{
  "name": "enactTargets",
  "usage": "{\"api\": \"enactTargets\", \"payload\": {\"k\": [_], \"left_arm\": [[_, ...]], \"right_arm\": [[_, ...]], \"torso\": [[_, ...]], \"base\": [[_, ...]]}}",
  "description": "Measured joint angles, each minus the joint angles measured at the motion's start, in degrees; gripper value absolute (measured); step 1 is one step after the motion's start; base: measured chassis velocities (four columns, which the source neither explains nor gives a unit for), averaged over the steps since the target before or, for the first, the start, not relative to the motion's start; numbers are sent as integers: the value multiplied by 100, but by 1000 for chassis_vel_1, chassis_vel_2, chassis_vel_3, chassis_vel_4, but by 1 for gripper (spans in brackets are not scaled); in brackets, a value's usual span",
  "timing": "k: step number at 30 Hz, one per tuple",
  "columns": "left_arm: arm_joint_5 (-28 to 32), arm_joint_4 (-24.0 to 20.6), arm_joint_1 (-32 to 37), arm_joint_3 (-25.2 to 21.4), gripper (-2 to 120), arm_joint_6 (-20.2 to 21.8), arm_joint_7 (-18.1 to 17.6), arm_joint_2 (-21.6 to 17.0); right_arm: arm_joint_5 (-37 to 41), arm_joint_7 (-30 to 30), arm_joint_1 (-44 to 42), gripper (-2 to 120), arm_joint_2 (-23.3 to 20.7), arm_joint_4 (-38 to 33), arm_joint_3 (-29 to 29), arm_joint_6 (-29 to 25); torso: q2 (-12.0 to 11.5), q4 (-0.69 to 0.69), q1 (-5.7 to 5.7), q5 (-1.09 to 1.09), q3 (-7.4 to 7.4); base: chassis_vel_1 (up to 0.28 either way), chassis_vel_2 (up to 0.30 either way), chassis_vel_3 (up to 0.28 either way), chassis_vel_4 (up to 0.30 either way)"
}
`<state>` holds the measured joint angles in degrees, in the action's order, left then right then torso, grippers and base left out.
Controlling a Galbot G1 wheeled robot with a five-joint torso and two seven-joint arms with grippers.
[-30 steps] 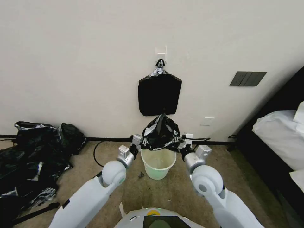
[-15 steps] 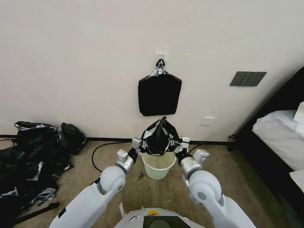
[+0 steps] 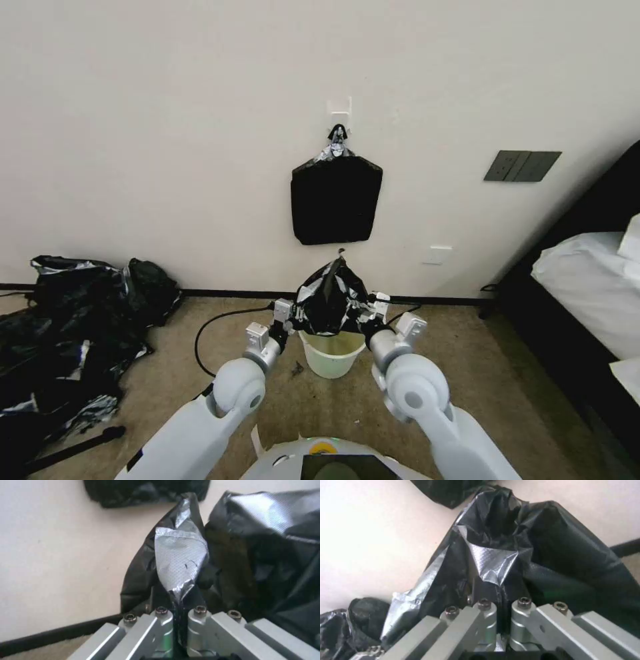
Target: Place a trash bag onto the trash bin.
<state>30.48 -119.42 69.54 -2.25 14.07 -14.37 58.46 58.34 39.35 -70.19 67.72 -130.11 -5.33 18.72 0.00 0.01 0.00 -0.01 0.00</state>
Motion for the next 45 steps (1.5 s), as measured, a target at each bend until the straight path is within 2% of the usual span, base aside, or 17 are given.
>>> {"api": "enactTargets", "payload": {"k": [2,8,15,20,31,40,45], "left_arm": [[-36,180,-15,-6,0,-51,0,48],[-136,336,-5,25,0,-126,1,98],[-205,271,210,-3,0,-158,-41,121],[-260,107,640,-142,0,-215,-258,241],[-413,-21,1559,-326,0,-388,-537,422],[-494,10,1737,-354,0,-448,-568,480],[-786,177,1737,-245,0,-548,-536,453]], "right_arm": [[20,-89,8,0,110,175,-6,-60],[-74,-198,-127,0,271,402,-93,-334],[-185,-143,-561,0,311,292,-171,-621],[-304,143,-1093,0,230,68,-241,-739],[-319,727,-1570,0,21,-165,-188,-720],[-131,882,-1743,0,-251,-217,-194,-532],[-9,883,-1800,0,-378,-108,-186,-396]], "torso": [[0,-1,0,0,0],[0,-1,0,1,0],[0,-1,0,0,0],[0,-1,0,1,0],[0,0,0,1,0],[0,-1,0,1,0],[0,-1,0,1,0]], "base": [[0,0,0,0],[0,0,0,0],[0,0,0,0],[0,0,0,0],[0,0,0,0],[0,0,0,0],[0,0,0,0]]}}
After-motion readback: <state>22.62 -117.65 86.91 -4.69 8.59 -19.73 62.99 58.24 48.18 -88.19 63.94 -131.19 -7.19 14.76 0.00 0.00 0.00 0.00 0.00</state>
